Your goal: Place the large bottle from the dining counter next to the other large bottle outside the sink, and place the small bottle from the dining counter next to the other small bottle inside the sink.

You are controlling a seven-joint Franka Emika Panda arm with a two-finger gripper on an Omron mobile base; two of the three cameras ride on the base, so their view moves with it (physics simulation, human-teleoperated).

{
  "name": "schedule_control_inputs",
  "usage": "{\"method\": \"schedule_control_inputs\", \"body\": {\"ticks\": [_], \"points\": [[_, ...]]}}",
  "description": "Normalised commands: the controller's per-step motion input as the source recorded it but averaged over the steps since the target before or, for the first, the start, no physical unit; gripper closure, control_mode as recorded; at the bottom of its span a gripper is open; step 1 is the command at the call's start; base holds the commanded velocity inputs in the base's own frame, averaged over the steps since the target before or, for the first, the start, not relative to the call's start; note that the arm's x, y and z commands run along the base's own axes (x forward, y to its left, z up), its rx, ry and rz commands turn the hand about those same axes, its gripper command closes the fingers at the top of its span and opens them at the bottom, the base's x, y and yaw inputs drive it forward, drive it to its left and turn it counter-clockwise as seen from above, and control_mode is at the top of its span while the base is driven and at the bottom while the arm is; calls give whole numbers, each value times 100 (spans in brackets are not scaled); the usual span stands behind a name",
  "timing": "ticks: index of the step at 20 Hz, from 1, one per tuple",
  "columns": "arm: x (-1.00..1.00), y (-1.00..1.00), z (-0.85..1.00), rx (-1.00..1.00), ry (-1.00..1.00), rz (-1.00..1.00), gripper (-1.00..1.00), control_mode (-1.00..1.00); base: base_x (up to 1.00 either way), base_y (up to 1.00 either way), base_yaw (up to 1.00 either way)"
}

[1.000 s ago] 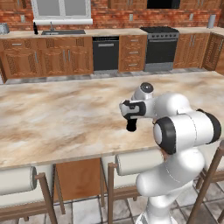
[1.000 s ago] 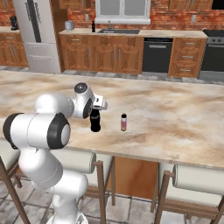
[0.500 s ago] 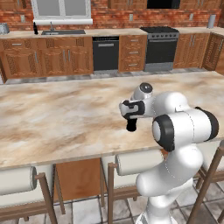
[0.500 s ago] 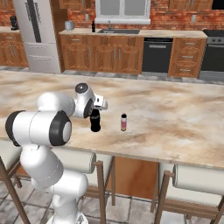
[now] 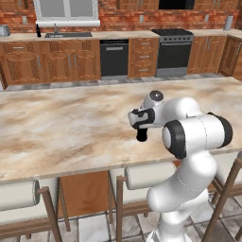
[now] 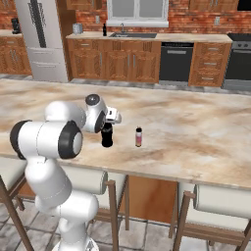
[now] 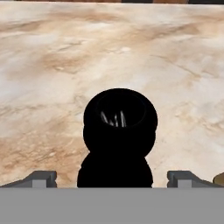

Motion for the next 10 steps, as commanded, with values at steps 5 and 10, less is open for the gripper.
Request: {"method": "schedule_control_inputs", "body": {"ticks": [5,10], "points": [[9,0,-9,0,0,0,100,-100,0,0,0],[9,0,-4,0,-1,0,100,-100,0,0,0]]}}
